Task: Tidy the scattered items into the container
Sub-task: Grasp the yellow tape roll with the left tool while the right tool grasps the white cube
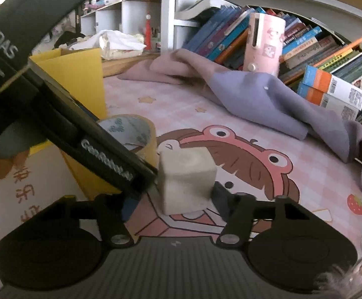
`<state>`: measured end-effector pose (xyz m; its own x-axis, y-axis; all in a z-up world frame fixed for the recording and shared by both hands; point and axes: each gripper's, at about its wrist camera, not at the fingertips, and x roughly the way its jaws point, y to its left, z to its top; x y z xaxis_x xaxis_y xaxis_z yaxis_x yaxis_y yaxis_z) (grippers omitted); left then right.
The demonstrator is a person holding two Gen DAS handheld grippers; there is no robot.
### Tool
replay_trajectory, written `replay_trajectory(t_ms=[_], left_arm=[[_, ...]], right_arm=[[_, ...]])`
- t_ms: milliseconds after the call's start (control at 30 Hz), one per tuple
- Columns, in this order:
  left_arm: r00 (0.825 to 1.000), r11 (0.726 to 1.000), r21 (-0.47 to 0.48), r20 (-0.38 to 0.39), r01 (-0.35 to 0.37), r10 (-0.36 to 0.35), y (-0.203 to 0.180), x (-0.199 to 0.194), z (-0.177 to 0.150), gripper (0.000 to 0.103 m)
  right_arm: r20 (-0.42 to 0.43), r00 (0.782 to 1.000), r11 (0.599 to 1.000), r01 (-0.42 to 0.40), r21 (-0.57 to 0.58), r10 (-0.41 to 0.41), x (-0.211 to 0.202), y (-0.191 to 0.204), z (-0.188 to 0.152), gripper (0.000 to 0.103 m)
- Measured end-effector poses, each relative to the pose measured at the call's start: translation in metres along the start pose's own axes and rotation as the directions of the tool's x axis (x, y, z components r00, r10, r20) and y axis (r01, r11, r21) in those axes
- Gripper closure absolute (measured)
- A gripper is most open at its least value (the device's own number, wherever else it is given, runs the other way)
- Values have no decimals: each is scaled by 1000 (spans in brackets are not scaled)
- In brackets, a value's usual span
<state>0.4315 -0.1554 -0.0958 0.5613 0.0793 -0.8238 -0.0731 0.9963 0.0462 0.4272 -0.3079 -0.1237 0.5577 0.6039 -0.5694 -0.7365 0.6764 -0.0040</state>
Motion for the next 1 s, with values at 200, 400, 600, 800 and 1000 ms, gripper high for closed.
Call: replay_trajectory(t_ms=[200,400,600,800,1000], left_arm=[[1000,1000,-5,20,1,-1,0,-11,0,17],[998,999,18,58,27,-28,-8,-39,-2,17],[993,997,18,87,80,-82,-16,-67,-5,16],[988,991,49,90,124,-128,-24,-93,-15,16],[979,981,76,82,180,-186,-28,-126,-32,16]], right_arm=[[1,1000,1000,1,24,-1,3,-5,-2,67],[-26,999,989,34,145,-30,-17,-18,0,70],[-2,1000,975,13,221,-13,-49,-27,2,70],[27,1000,977,7,215,-13,-83,-18,3,70],[-30,998,973,55,223,-50,-116,-12,-1,70]])
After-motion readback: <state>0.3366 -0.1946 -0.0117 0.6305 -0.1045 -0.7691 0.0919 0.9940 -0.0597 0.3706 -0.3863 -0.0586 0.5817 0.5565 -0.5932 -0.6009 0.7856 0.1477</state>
